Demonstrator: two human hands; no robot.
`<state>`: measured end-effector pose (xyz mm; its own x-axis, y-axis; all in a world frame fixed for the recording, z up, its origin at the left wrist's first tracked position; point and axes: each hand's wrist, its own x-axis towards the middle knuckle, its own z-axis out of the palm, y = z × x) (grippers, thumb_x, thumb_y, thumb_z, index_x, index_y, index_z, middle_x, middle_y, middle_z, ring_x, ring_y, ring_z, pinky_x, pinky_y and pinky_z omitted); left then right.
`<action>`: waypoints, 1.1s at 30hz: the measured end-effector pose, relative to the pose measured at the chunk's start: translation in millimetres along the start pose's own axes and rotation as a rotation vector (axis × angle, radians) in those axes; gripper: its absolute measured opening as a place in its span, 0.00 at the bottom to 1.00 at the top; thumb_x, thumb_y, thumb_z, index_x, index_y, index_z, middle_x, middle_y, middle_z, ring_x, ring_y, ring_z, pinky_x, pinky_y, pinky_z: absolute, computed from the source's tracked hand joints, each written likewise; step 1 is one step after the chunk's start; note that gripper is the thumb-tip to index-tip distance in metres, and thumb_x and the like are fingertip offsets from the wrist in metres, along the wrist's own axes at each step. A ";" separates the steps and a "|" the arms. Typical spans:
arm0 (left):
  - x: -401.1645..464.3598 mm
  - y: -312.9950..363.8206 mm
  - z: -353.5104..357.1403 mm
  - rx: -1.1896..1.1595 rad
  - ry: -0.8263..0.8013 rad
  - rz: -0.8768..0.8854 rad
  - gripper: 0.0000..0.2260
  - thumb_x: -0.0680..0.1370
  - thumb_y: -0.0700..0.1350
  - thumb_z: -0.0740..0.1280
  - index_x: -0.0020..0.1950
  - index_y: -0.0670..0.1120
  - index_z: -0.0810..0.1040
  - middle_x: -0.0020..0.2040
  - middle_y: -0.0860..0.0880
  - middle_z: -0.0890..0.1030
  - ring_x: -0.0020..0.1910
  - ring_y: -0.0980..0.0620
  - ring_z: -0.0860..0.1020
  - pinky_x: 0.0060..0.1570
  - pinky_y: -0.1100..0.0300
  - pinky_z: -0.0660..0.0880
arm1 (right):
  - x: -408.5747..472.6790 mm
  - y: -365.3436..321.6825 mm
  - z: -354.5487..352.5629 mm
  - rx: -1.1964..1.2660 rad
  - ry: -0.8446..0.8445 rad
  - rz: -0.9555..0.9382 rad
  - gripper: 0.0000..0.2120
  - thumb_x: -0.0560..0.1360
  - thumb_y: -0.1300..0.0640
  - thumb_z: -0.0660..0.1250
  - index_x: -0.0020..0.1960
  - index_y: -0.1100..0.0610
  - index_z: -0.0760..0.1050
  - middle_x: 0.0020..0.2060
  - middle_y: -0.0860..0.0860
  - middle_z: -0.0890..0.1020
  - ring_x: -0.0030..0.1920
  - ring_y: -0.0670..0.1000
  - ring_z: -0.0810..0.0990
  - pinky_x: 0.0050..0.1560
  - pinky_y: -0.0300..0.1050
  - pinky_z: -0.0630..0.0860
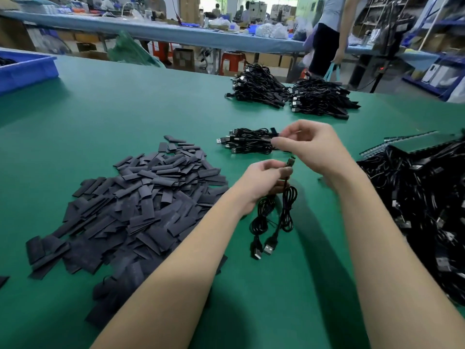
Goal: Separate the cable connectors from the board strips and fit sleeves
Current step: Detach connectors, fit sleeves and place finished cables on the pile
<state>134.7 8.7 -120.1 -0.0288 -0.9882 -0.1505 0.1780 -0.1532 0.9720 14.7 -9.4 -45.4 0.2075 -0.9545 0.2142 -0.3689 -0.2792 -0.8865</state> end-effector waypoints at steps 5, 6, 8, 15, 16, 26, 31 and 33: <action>1.5 -1.8 -1.6 -0.024 -0.026 0.012 0.02 0.80 0.40 0.70 0.50 0.48 0.81 0.46 0.47 0.82 0.42 0.53 0.81 0.36 0.71 0.76 | -21.3 49.9 -26.0 0.594 0.031 0.268 0.15 0.69 0.55 0.80 0.54 0.51 0.85 0.50 0.45 0.86 0.32 0.43 0.71 0.27 0.33 0.63; -0.8 0.0 -0.6 -0.021 -0.025 0.003 0.02 0.79 0.41 0.71 0.51 0.47 0.81 0.47 0.47 0.82 0.40 0.54 0.82 0.37 0.71 0.76 | -23.3 56.3 -24.1 0.687 0.008 0.296 0.16 0.67 0.54 0.80 0.54 0.51 0.85 0.50 0.44 0.85 0.32 0.43 0.71 0.26 0.33 0.62; -2.3 0.4 -0.4 -0.008 -0.019 0.003 0.03 0.79 0.41 0.71 0.52 0.46 0.82 0.46 0.48 0.82 0.37 0.57 0.82 0.37 0.70 0.76 | -25.2 64.5 -19.0 0.800 -0.007 0.309 0.16 0.65 0.52 0.80 0.52 0.49 0.84 0.48 0.42 0.85 0.32 0.41 0.73 0.25 0.32 0.62; -6.2 5.8 -5.2 0.016 -0.116 -0.003 0.07 0.81 0.41 0.69 0.57 0.45 0.83 0.42 0.56 0.86 0.39 0.59 0.83 0.36 0.70 0.75 | -20.0 73.7 -10.6 0.802 0.080 0.263 0.10 0.63 0.48 0.81 0.42 0.45 0.85 0.50 0.42 0.86 0.32 0.41 0.71 0.26 0.33 0.63; -7.4 6.6 -5.0 0.021 -0.129 -0.001 0.07 0.81 0.42 0.68 0.58 0.45 0.83 0.41 0.56 0.86 0.39 0.59 0.83 0.36 0.70 0.75 | -20.1 75.0 -10.9 0.782 0.096 0.265 0.09 0.64 0.48 0.81 0.42 0.45 0.85 0.48 0.41 0.86 0.32 0.41 0.71 0.27 0.33 0.63; -6.9 4.4 -7.2 0.047 -0.169 0.027 0.06 0.81 0.42 0.68 0.54 0.47 0.85 0.40 0.55 0.83 0.39 0.57 0.81 0.37 0.69 0.75 | -20.7 76.9 -11.2 0.700 0.074 0.265 0.08 0.69 0.50 0.81 0.46 0.45 0.84 0.46 0.42 0.84 0.32 0.42 0.69 0.28 0.33 0.63; -6.7 7.5 -10.5 0.100 -0.206 0.015 0.08 0.81 0.43 0.69 0.57 0.45 0.85 0.37 0.55 0.80 0.38 0.57 0.76 0.39 0.68 0.74 | -19.3 79.4 -13.7 0.650 0.046 0.259 0.11 0.68 0.48 0.81 0.47 0.44 0.84 0.47 0.43 0.84 0.32 0.43 0.68 0.27 0.33 0.64; -7.3 9.2 -13.0 0.111 -0.218 0.018 0.08 0.80 0.42 0.69 0.57 0.45 0.85 0.37 0.55 0.80 0.39 0.56 0.75 0.41 0.67 0.74 | -19.1 80.2 -15.1 0.616 0.008 0.250 0.15 0.65 0.46 0.82 0.49 0.45 0.84 0.47 0.43 0.84 0.33 0.43 0.69 0.27 0.32 0.65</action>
<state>149.3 14.6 -112.3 -0.2400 -0.9654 -0.1020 0.0715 -0.1224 0.9899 -32.6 -15.1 -114.5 0.1757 -0.9841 -0.0273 0.1808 0.0595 -0.9817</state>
